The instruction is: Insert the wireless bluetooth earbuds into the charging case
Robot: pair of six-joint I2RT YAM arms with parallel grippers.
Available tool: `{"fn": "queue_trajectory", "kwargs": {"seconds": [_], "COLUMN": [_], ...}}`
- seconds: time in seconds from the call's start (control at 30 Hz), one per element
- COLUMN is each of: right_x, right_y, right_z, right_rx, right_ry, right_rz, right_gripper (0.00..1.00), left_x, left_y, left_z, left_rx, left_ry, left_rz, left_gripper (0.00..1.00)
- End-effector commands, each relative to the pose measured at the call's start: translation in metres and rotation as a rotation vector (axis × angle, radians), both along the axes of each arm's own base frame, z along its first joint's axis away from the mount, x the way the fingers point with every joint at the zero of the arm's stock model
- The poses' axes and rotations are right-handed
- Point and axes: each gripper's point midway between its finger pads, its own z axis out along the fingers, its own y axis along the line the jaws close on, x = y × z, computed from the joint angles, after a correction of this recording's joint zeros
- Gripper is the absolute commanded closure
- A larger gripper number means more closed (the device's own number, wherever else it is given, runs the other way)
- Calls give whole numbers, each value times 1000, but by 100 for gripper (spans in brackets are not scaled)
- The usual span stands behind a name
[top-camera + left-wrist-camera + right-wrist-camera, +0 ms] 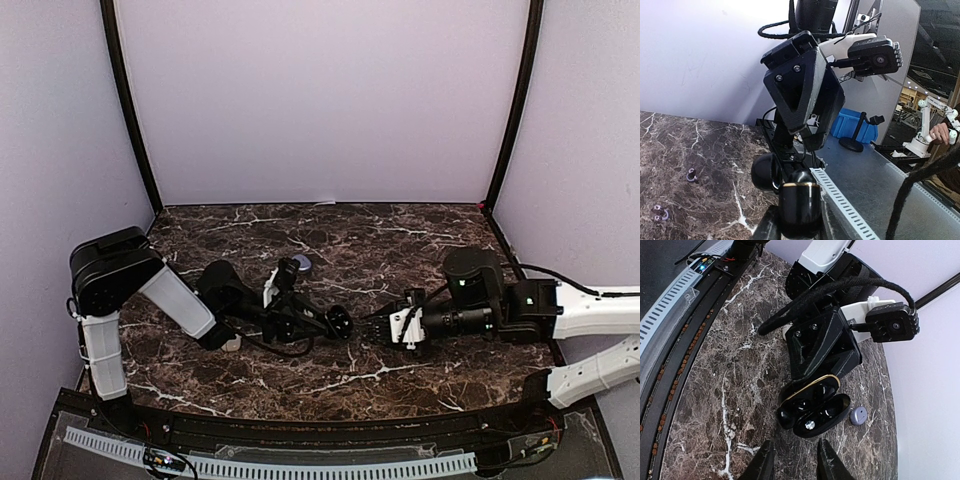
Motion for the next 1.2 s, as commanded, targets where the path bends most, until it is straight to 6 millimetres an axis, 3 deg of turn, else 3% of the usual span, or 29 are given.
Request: {"fn": "queue_trajectory", "kwargs": {"seconds": [0.0,0.13,0.33,0.97,1.17], "right_x": [12,18,11,7,8], "right_y": [10,14,17,22,27], "right_z": [22,16,9,-20,-18], "right_rx": [48,23,-1,-86,-68], "right_ry": [-26,-33,-40,-82,-76], "right_rz": [-31,-49,10,70,66], "right_gripper": [72,76,77,74,76], "left_x": [-9,-7,-4,-1,-1], "left_y": [6,5,4,5,5], "left_z": [35,34,34,33,32], "left_rx": [-159,-159,-160,-156,-155], "left_ry": [-144,-141,-134,-116,-118], "left_rz": [-35,-34,-15,4,5], "left_gripper": [100,100,100,100,100]}}
